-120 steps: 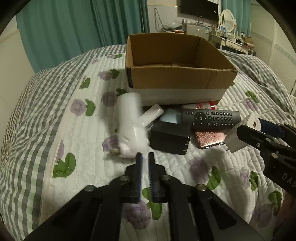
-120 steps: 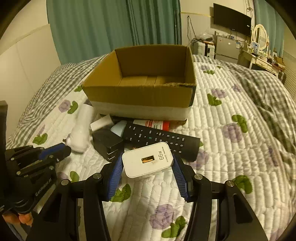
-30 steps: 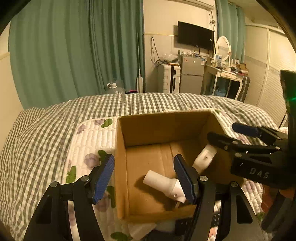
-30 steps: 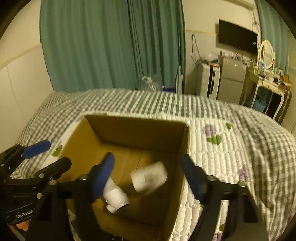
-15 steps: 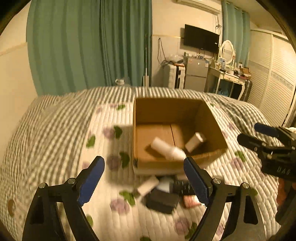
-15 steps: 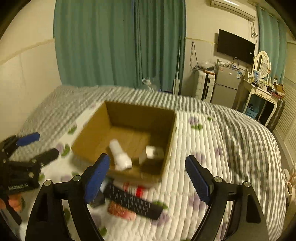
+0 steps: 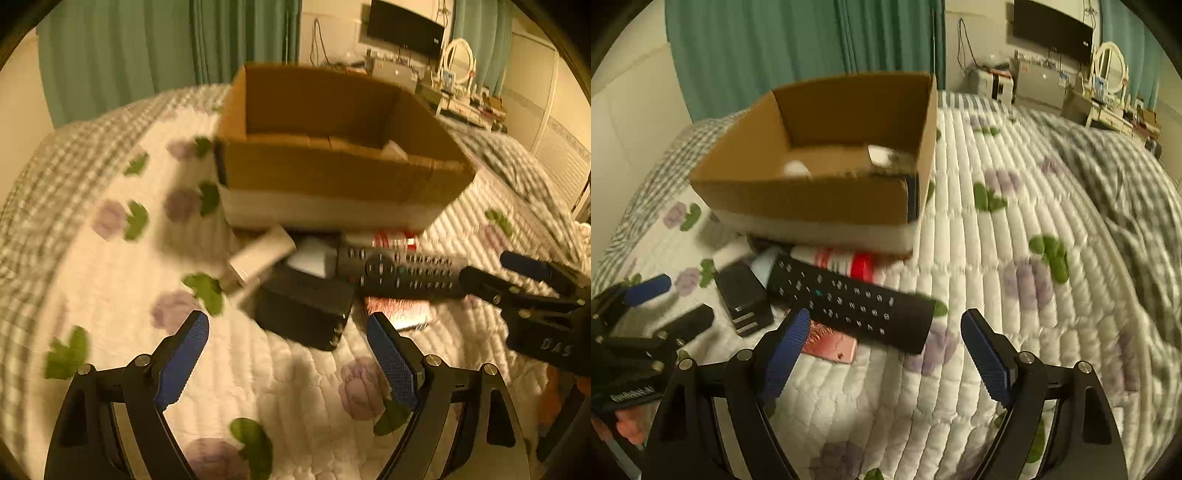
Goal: Organize rigid objects
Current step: 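Grasp the black UGREEN charger with the left gripper while the right grasps the black remote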
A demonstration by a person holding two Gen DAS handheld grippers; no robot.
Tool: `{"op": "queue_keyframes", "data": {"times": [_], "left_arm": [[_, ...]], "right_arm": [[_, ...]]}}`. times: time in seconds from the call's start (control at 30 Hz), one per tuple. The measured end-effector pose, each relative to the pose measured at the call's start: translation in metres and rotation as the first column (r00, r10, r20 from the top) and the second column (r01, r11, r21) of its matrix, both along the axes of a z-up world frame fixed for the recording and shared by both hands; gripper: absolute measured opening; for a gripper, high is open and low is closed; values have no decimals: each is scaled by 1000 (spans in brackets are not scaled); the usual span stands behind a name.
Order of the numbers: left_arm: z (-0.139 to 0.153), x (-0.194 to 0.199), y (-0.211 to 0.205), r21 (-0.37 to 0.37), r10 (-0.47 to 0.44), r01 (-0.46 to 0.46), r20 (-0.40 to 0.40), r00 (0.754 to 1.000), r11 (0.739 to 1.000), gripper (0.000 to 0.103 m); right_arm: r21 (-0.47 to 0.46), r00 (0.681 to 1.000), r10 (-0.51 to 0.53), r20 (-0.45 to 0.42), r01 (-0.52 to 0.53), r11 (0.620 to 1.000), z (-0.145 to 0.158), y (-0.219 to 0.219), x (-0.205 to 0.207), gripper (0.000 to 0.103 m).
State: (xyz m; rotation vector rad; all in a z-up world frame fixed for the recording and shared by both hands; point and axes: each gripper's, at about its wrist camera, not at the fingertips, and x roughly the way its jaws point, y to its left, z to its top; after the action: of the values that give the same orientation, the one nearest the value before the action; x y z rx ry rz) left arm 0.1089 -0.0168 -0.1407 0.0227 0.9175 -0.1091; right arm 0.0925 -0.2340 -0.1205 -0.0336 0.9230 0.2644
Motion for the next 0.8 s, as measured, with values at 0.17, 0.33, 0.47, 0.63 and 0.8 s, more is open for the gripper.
{"op": "queue_keyframes", "data": {"times": [0.17, 0.33, 0.47, 0.63, 0.8], "left_arm": [[-21, 14, -6, 32, 5, -4, -30, 1000, 999, 89], [-34, 28, -6, 7, 20, -20, -71, 997, 1000, 89], [-41, 35, -19, 65, 3, 1, -57, 998, 998, 87], [-38, 33, -28, 80, -1, 6, -60, 998, 997, 73], [-20, 14, -24, 71, 27, -23, -58, 998, 997, 73]], "right_arm": [[18, 1000, -4, -22, 4, 1000, -5, -2, 3, 84], [0, 999, -9, -51, 9, 1000, -9, 1, 8, 84], [-13, 998, -2, -67, 1, 1000, -13, 3, 10, 84], [-21, 998, 6, -70, -8, 1000, -13, 3, 10, 84], [-29, 998, 45, -32, -46, 999, 1, 6, 10, 84]]}}
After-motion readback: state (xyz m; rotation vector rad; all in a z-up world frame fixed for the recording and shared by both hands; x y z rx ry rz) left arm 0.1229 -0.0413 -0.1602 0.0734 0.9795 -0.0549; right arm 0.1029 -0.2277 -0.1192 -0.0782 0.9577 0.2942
